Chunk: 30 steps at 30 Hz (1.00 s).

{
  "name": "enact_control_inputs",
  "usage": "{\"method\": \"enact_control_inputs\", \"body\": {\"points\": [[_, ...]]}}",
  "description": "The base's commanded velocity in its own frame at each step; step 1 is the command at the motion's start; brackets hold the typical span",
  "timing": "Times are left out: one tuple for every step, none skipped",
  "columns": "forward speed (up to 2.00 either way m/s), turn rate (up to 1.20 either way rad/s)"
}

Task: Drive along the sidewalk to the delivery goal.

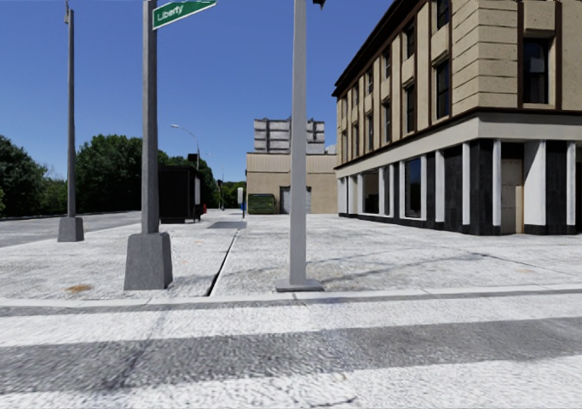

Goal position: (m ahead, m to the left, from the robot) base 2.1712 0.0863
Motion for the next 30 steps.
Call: {"method": "enact_control_inputs", "body": {"points": [[1.88, 0.11], [1.86, 0.18], [1.85, 0.25], [1.83, 0.30], [1.83, 0.30], [1.82, 0.33], [1.81, 0.34], [1.81, 0.34], [1.80, 0.34], [1.80, 0.34], [1.80, 0.34], [1.80, 0.34], [1.80, 0.22], [1.80, 0.22], [1.80, 0.00], [1.79, 0.00], [1.77, 0.00], [1.74, 0.00], [1.74, 0.00], [1.66, 0.00], [1.58, 0.00], [1.40, 0.00], [1.18, 0.00], [1.18, 0.00], [0.96, 0.00], [0.65, 0.00], [0.54, 0.00], [0.52, 0.00], [0.52, 0.00], [0.55, 0.00]]}}
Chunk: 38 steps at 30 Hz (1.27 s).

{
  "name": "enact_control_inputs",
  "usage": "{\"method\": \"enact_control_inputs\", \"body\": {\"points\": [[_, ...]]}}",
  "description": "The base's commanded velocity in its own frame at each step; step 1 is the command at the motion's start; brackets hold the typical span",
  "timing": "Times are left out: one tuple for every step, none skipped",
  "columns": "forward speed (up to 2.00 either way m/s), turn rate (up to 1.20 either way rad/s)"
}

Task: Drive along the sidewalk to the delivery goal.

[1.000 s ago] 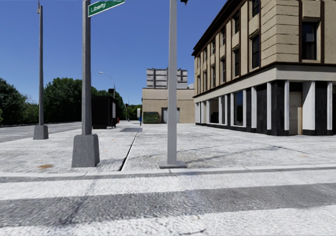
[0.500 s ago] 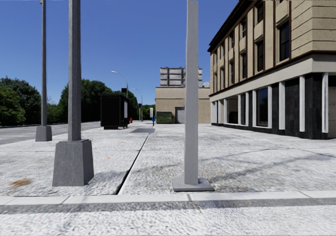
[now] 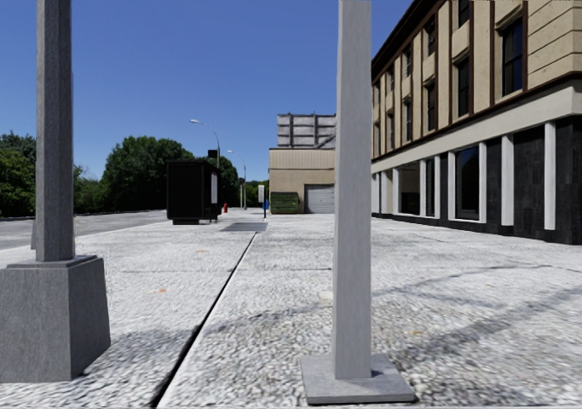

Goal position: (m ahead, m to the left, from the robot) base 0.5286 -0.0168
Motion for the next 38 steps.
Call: {"method": "enact_control_inputs", "body": {"points": [[0.63, 0.00], [0.65, 0.00], [0.66, 0.00], [0.66, 0.00], [0.66, 0.00], [0.61, 0.00], [0.39, 0.00], [0.39, 0.00], [0.00, 0.00], [0.00, 0.00], [0.00, 0.00], [0.00, 0.00], [0.00, 0.00], [0.00, 0.00], [0.00, 0.00], [0.00, 0.00], [0.00, 0.00], [0.00, 0.00], [0.00, 0.00], [0.00, 0.00], [0.00, 0.00], [0.00, 0.00], [0.00, 0.00], [0.00, 0.00], [0.00, 0.00], [0.00, 0.00], [0.00, 0.00], [0.00, 0.00], [0.00, 0.00], [0.00, 0.00], [0.00, 0.00], [0.00, 0.00], [0.00, 0.00], [0.00, 0.00], [0.00, 0.00], [0.00, 0.00], [0.00, 0.00], [0.00, 0.00]]}}
